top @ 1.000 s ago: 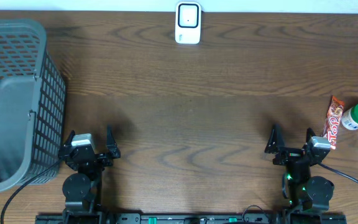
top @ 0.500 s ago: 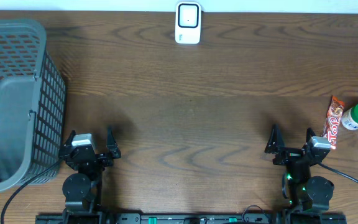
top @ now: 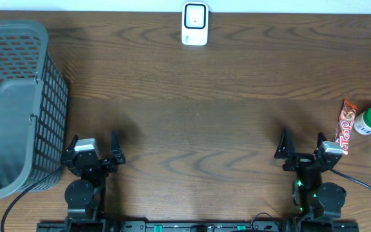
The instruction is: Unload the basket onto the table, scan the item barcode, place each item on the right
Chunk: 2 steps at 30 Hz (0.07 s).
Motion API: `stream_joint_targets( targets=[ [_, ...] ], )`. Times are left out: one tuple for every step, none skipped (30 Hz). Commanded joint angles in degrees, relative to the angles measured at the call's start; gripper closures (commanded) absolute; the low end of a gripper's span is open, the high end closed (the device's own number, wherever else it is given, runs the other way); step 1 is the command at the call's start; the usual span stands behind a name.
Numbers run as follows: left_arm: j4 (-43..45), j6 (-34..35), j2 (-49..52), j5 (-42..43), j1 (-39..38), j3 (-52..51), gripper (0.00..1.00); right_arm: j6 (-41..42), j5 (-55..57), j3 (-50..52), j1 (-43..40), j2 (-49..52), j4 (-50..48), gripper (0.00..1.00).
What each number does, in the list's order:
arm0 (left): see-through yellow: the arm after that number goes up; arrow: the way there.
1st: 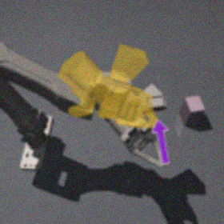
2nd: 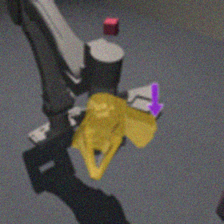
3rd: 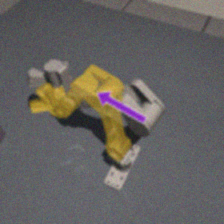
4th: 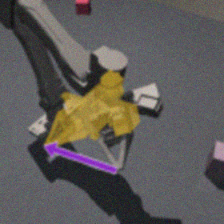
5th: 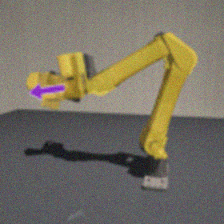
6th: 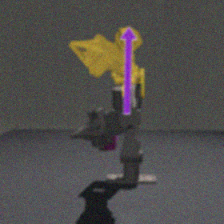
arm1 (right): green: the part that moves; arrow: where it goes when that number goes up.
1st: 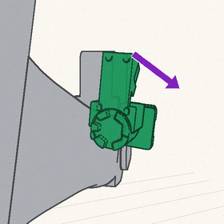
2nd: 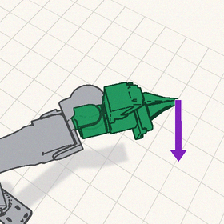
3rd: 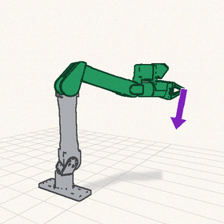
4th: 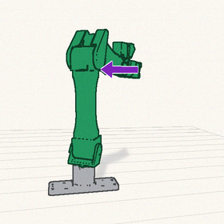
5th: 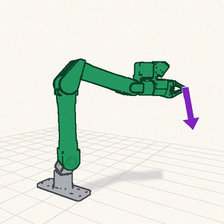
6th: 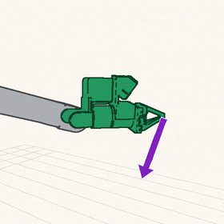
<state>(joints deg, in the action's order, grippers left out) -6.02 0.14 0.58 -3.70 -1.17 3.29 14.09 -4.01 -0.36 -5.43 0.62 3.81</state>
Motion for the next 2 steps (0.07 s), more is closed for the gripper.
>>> stream_joint_targets(
  targets=[
    [-0.50, -0.55, -0.35, 0.48, 0.24, -1.88, 0.03, 0.04, 0.70, 0.04, 0.39, -0.24, 0.26, 0.01],
    [-0.50, -0.55, -0.35, 0.48, 0.24, -1.88, 0.03, 0.04, 0.70, 0.04, 0.39, -0.24, 0.26, 0.01]
  ],
)
